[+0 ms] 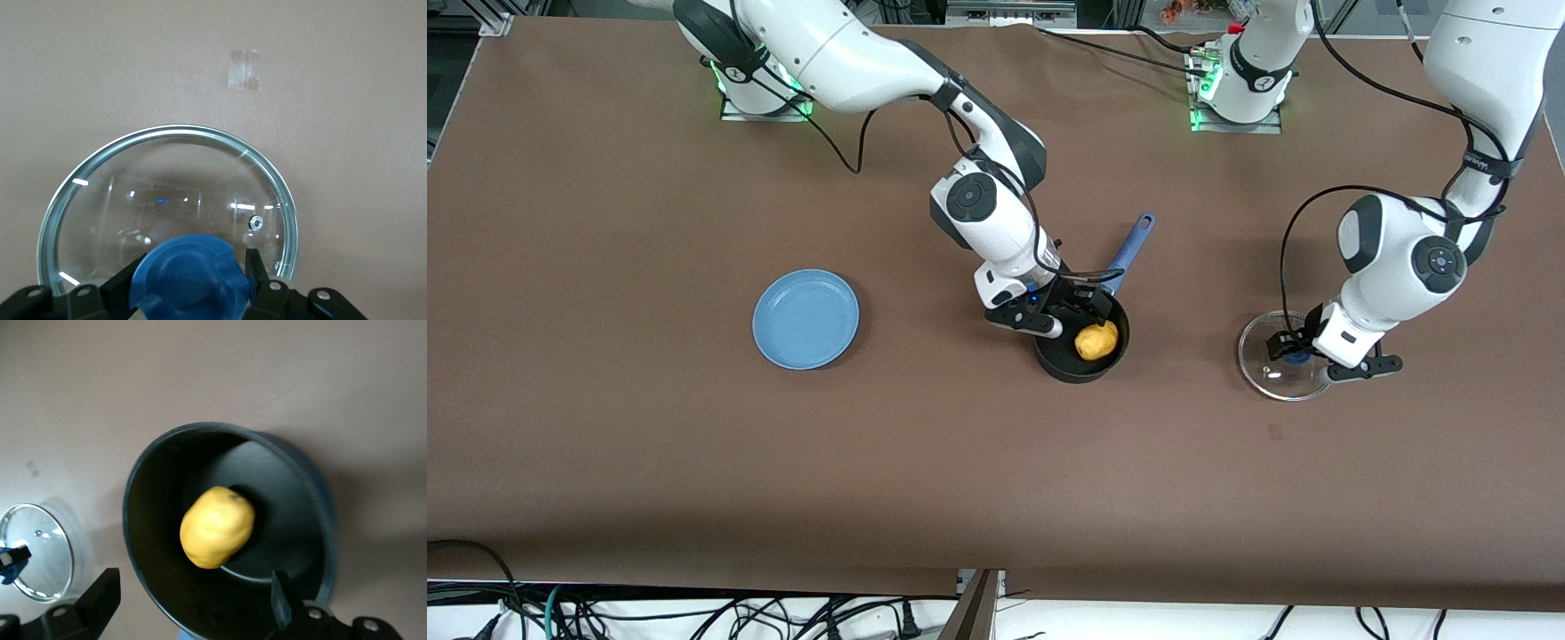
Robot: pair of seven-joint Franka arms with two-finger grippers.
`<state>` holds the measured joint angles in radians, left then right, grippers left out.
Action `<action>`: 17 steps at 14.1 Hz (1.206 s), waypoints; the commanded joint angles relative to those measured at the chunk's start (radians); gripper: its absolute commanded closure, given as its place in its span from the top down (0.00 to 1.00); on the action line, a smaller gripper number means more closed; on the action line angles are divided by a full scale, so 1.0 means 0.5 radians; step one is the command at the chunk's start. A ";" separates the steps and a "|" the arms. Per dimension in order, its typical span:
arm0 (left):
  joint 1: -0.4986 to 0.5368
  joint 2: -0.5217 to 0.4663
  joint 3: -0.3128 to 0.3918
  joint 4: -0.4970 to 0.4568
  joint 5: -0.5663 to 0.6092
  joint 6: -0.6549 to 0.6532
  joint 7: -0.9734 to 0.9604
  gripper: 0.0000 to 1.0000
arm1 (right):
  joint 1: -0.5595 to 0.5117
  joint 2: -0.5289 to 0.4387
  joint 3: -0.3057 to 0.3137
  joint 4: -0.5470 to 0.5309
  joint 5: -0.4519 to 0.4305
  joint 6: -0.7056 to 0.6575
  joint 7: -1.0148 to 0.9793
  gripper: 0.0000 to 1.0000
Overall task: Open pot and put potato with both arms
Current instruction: 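Set the lid on the table while the right gripper withdraws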
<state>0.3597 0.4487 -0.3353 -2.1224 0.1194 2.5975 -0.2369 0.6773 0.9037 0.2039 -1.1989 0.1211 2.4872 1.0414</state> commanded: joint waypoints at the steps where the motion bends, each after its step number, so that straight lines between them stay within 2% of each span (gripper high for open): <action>1: 0.023 0.001 -0.020 -0.060 -0.045 0.103 0.069 0.54 | -0.145 -0.187 0.016 0.002 0.006 -0.500 -0.281 1.00; 3: 0.023 0.011 -0.020 -0.063 -0.045 0.125 0.069 0.64 | -0.222 -0.294 0.010 0.002 0.000 -0.813 -0.505 1.00; 5: 0.023 0.011 -0.020 -0.057 -0.045 0.125 0.069 0.79 | -0.305 -0.396 -0.009 0.002 -0.003 -1.016 -0.698 1.00; 7: 0.020 0.011 -0.023 -0.044 -0.039 0.125 0.069 0.80 | -0.394 -0.503 -0.043 0.002 -0.003 -1.246 -0.885 1.00; 8: 0.020 0.011 -0.023 -0.038 -0.039 0.122 0.072 0.87 | -0.443 -0.552 -0.064 0.002 -0.003 -1.353 -1.002 1.00; 11: 0.023 -0.017 -0.020 -0.035 -0.039 0.119 0.130 0.87 | -0.575 -0.712 -0.138 -0.004 -0.070 -1.559 -1.321 1.00; 14: 0.020 -0.130 -0.026 -0.026 -0.039 0.100 0.100 0.87 | -0.777 -0.908 -0.135 -0.062 -0.159 -1.725 -1.527 1.00; 17: 0.020 -0.219 -0.066 0.109 -0.048 -0.178 0.093 0.87 | -1.026 -1.107 -0.135 -0.213 -0.184 -1.744 -1.849 1.00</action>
<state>0.3629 0.3933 -0.3510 -2.1041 0.1194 2.6121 -0.2096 0.2381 0.4455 0.1254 -1.2020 0.0403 1.6177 0.2117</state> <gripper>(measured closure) 0.123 0.000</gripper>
